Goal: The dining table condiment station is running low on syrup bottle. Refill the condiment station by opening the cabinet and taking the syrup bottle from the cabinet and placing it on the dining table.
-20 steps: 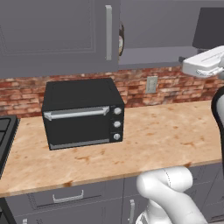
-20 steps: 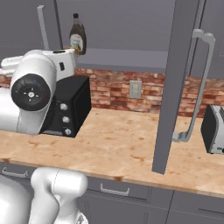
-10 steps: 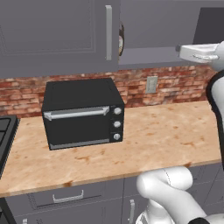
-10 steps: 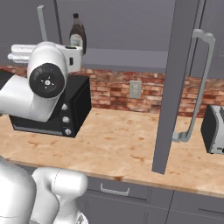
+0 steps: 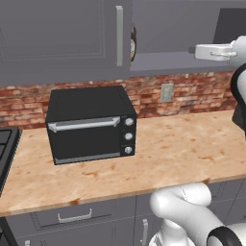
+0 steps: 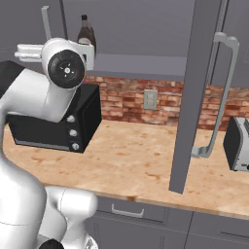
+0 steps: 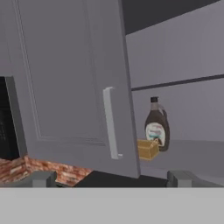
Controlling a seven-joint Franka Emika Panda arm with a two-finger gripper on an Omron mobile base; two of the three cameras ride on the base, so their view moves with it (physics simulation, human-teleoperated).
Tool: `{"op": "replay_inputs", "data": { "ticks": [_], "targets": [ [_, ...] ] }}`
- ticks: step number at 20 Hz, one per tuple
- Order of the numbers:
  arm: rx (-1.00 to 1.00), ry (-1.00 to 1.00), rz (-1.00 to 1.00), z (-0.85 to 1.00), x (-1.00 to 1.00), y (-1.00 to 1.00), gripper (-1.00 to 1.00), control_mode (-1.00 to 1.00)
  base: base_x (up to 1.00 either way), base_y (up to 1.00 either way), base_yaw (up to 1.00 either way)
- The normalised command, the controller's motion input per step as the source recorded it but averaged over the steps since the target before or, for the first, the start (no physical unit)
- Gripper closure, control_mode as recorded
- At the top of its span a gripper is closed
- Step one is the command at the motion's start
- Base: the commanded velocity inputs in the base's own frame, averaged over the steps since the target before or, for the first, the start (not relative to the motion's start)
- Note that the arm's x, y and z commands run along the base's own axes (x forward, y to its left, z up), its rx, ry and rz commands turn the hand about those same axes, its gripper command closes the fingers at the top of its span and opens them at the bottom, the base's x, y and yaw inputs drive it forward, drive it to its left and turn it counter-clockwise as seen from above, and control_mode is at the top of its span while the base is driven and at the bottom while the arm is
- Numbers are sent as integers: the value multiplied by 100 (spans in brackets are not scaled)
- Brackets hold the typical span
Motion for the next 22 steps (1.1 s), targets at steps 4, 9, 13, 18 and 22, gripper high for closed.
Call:
{"op": "replay_inputs", "data": {
  "ticks": [4,9,13,18,22],
  "targets": [
    [0,1,0,0,36,0,-100,-100,0,0,0],
    [-1,1,0,-8,36,0,-100,-100,0,0,0],
    [0,0,0,-6,32,0,-100,-100,0,0,0],
    [0,4,0,0,34,0,-100,-100,0,0,0],
    [0,10,6,-1,28,0,-100,-100,0,0,0]
  ]
}}
